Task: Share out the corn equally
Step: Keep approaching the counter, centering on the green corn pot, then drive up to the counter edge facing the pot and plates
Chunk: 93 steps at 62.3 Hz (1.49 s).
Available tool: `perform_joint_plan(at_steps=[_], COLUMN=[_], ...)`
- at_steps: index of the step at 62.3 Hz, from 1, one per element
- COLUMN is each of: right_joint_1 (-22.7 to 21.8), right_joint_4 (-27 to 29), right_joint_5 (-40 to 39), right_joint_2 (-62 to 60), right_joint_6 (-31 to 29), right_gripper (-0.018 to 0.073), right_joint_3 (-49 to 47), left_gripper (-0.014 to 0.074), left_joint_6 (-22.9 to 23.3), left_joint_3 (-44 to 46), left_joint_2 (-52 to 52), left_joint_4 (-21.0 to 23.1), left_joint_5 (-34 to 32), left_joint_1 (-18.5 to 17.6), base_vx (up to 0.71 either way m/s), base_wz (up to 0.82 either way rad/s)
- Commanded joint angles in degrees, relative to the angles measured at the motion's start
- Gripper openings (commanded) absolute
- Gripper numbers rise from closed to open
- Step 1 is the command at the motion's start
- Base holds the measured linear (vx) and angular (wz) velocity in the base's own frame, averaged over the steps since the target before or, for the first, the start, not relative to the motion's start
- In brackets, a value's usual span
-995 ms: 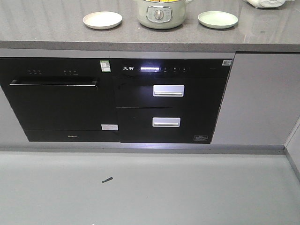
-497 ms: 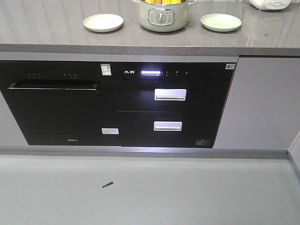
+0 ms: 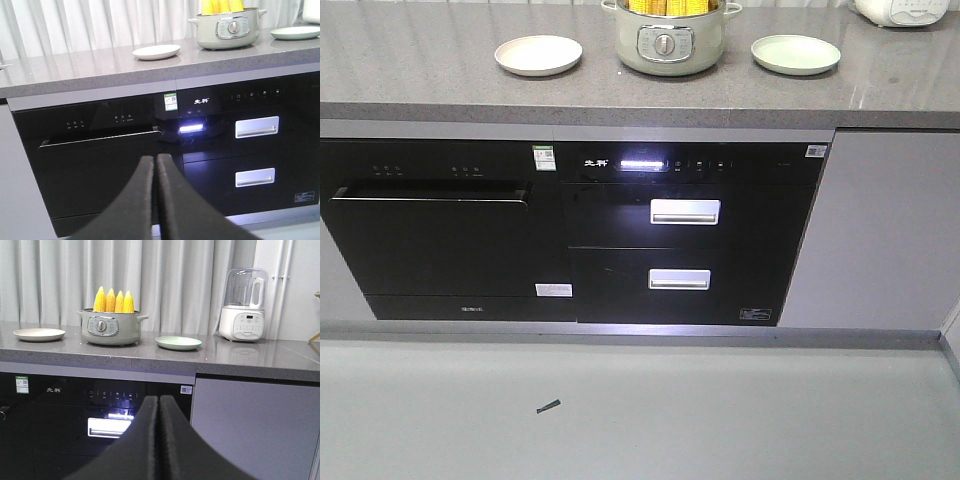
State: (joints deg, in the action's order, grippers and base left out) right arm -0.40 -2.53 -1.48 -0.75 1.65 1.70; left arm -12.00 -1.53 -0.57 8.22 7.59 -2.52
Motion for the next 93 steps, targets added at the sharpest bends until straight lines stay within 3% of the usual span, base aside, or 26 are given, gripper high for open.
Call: perform_joint_plan(at_steps=[1,93], right_joint_1=[-0.26,-0.26], right_joint_4=[-0.39,-0.39], right_joint_5=[-4.59,-4.59], right_joint_2=[-0.18,-0.18], right_joint_6=[-0.26,-0.26], right_gripper=[-0.0004,-0.0004], right_joint_3=[0.56,0.56], left_gripper=[-0.0006,-0.0006], left_joint_6=[0.56,0.56], left_joint_3=[-0.19,-0.19], left_joint_2=[-0.95,-0.95], left_joint_4=[0.18,0.18], left_joint_5=[-3.85,-3.85], left_joint_1=[0.03,0.03], base_vx=[0.08,0.05], base_wz=[0.0,-0.01])
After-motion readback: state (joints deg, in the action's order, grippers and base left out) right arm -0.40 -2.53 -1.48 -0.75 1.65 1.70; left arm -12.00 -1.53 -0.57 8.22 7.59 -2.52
